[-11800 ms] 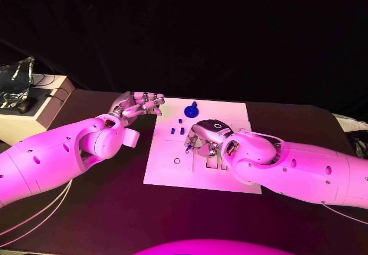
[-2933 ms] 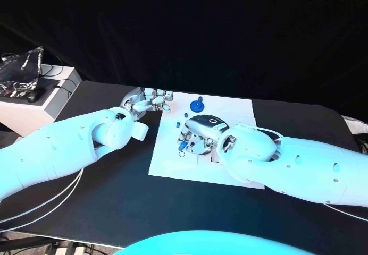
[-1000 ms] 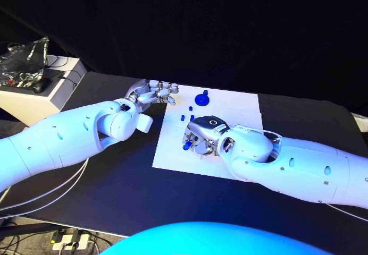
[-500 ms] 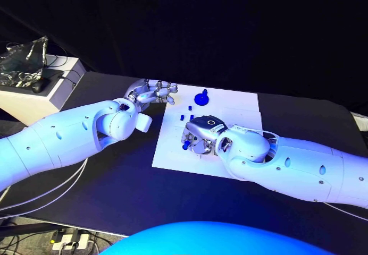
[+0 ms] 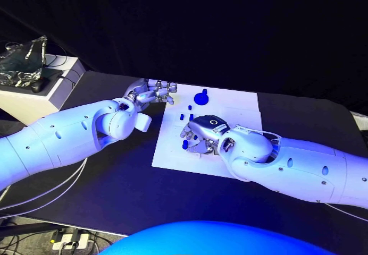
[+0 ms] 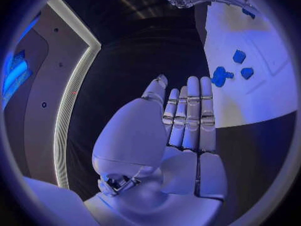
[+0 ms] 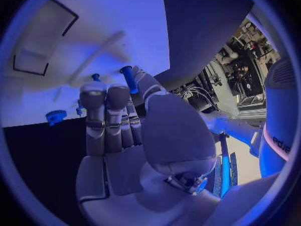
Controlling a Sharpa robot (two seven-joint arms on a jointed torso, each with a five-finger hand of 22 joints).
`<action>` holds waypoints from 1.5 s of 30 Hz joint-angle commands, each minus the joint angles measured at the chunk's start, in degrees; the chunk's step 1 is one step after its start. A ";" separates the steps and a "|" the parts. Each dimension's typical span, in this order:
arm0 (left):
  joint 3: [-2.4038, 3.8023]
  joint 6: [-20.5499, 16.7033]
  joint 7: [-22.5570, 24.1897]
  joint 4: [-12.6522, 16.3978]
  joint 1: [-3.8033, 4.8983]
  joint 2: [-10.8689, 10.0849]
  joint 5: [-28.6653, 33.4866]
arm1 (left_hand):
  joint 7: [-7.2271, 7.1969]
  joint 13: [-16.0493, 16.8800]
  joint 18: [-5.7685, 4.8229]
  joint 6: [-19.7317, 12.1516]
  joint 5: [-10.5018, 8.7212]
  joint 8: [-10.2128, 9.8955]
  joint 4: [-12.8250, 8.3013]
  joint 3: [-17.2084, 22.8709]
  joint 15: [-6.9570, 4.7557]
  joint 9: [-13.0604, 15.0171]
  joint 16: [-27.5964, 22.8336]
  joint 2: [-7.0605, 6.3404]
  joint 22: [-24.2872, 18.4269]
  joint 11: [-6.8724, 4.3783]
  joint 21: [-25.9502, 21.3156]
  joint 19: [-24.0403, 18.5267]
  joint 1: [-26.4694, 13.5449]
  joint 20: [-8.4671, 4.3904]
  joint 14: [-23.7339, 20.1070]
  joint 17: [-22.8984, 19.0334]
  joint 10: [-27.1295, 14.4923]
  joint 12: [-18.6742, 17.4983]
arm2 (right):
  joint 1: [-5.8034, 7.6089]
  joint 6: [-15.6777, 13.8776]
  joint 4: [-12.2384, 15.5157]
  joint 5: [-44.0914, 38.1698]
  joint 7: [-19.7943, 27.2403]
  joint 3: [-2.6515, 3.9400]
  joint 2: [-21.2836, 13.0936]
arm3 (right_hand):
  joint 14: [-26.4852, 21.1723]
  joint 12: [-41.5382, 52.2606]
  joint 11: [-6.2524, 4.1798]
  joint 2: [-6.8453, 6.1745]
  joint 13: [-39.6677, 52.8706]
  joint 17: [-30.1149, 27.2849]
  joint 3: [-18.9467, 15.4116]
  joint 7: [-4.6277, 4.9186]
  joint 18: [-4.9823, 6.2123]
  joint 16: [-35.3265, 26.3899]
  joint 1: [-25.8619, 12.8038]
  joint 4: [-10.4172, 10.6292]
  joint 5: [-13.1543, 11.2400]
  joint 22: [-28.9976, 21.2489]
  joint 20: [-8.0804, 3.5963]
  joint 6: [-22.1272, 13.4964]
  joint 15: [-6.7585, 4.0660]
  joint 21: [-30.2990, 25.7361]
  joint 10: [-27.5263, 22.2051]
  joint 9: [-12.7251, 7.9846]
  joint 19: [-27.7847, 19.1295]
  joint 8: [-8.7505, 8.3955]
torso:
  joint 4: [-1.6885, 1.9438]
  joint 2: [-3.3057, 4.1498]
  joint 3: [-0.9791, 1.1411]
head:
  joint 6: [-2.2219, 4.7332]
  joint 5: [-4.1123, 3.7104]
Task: Assemble the parts on the task board
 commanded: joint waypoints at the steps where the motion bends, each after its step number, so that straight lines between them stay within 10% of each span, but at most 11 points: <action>1: 0.05 0.83 0.10 0.09 0.01 0.02 -0.06 | 0.13 0.05 -0.36 0.00 -0.24 -0.07 -0.08 -0.25 0.14 0.06 0.34 0.57 0.07 -0.06 -0.22 0.29 -0.09 0.31 -0.31 -0.09 -0.35 0.37 | -0.05 -2.28 0.46 -0.03 0.73 0.00 -0.42 | 0.16 0.23 0.14 0.01 -0.01 -0.23 -1.42 -0.33 1.17 -0.36 0.98 0.58 0.07 3.19 0.57 -1.11 0.41 -1.67 -1.04 -0.01 1.51 -0.13 | 0.05 -0.01 0.01 | 0.02 -0.07; 12: 0.05 0.83 0.15 -0.07 -0.02 0.05 -0.07 | 0.14 0.05 -0.34 -0.01 -0.24 -0.07 -0.13 -0.28 0.13 0.06 0.35 0.63 0.08 -0.06 -0.28 0.32 0.00 0.31 -0.32 -0.10 -0.38 0.40 | 0.47 -8.09 5.24 3.29 0.87 0.42 -6.17 | 0.29 0.66 0.37 -1.59 -0.06 -0.74 -2.30 -0.83 1.61 -0.83 2.40 4.49 0.23 3.16 0.74 -1.92 0.54 -6.57 -2.52 -0.01 2.54 -0.18 | -0.04 -0.18 0.04 | 0.57 -0.60; 17: 0.04 0.74 0.27 -0.04 -0.17 -0.02 -0.06 | 0.14 0.05 -0.34 -0.01 -0.24 -0.07 -0.13 -0.28 0.13 0.06 0.35 0.63 0.08 -0.06 -0.28 0.32 0.00 0.31 -0.32 -0.10 -0.38 0.40 | 2.03 -11.04 7.38 19.12 3.73 1.11 -11.40 | 0.73 2.32 -1.16 0.81 0.00 -0.49 -1.13 1.58 0.72 -0.29 1.31 5.67 2.74 4.06 0.06 2.96 -0.43 -3.28 6.00 0.13 2.94 0.61 | -0.10 -0.18 0.06 | 1.23 -1.38; 23: 0.04 0.57 0.65 0.22 -0.49 -0.36 0.04 | 0.19 0.05 -0.33 -0.26 -0.23 -0.12 -0.16 -0.41 0.12 0.04 0.41 0.64 0.15 -0.08 -0.34 0.39 -0.01 0.30 -0.30 -0.10 -0.31 0.48 | 4.40 -8.77 8.02 35.66 5.76 1.37 -17.95 | 0.63 7.43 -4.42 1.30 3.37 0.19 -2.81 -0.19 -0.61 0.35 -1.50 6.63 3.85 4.59 -1.51 4.87 -2.43 -0.06 15.86 0.60 3.04 2.51 | -0.61 -0.27 0.15 | 2.36 -3.09; 27: 0.05 0.69 0.84 0.55 -0.81 -0.65 0.12 | -0.08 0.05 -0.33 0.05 -0.23 0.02 -0.11 -0.37 0.06 0.08 0.45 0.81 0.19 -0.20 -0.36 0.41 -0.02 0.29 -0.26 -0.09 -0.06 0.59 | 5.39 -5.03 8.25 40.37 3.17 1.41 -22.12 | 1.29 26.49 -6.12 2.60 24.65 1.40 -8.99 -1.61 -2.94 2.13 -5.42 7.10 7.65 5.76 -3.58 5.66 -3.76 7.82 12.36 2.14 3.39 4.50 | -0.97 -0.46 0.25 | 2.92 -4.73; 30: 0.05 0.77 0.91 0.97 -1.08 -0.92 0.15 | -0.34 0.04 -0.35 0.46 -0.21 -0.05 -0.10 -0.31 -0.01 0.06 0.49 0.91 0.25 -0.32 -0.38 0.41 0.03 0.25 -0.28 -0.08 0.27 0.63 | 5.74 -1.63 8.37 40.17 -1.32 1.40 -24.66 | 0.78 45.73 -6.55 4.88 45.94 6.89 -11.57 -2.40 -3.70 7.20 -8.88 9.83 7.49 6.77 -3.93 6.21 -3.75 14.42 8.32 4.81 3.57 5.80 | -1.24 -0.55 0.30 | 3.06 -5.60; 35: 0.05 0.83 1.21 1.68 -1.61 -1.22 0.18 | -0.83 0.00 -0.44 -0.04 -0.20 -0.13 0.09 -0.18 -0.27 0.05 0.58 0.85 0.46 -0.81 -0.38 0.42 0.15 0.13 -0.24 -0.03 1.88 0.49 | 5.93 2.88 8.95 36.53 -10.38 1.19 -27.88 | 0.61 59.73 -6.81 8.43 65.86 18.97 -18.75 -3.95 -4.27 14.55 -11.71 15.19 9.86 8.18 -4.02 6.12 -4.15 24.65 11.32 15.71 3.31 9.68 | -1.58 -0.70 0.50 | 2.76 -7.02; 39: 0.05 0.83 1.26 2.05 -1.87 -1.31 0.13 | -0.97 -0.05 -0.56 -0.08 -0.17 -0.15 0.31 -0.06 -0.36 0.04 0.64 0.69 0.66 -1.03 -0.36 0.41 0.23 -0.01 -0.23 0.02 2.73 -0.15 | 5.75 4.49 9.33 34.76 -15.98 0.82 -28.71 | 0.84 58.64 -7.01 8.09 68.98 20.56 -20.51 -4.25 -4.25 14.52 -11.42 15.74 9.35 8.33 -3.98 5.03 -4.08 26.62 12.48 22.70 2.94 10.21 | -1.81 -0.85 0.55 | 2.68 -7.56; 45: 0.06 0.90 1.18 2.46 -2.12 -1.39 0.00 | -0.86 0.01 -0.64 -0.03 -0.15 -0.13 0.39 0.30 -0.39 0.06 0.65 0.60 0.93 -1.01 -0.39 0.42 0.59 -0.10 -0.25 0.07 3.21 -0.78 | 5.17 4.53 9.82 32.68 -20.58 0.55 -28.02 | 1.09 57.20 -6.99 5.98 71.24 21.69 -20.18 -4.26 -4.19 14.29 -11.79 15.97 10.51 8.40 -3.87 4.77 -4.04 27.46 13.02 27.47 2.79 8.96 | -1.96 -0.88 0.56 | 2.45 -7.87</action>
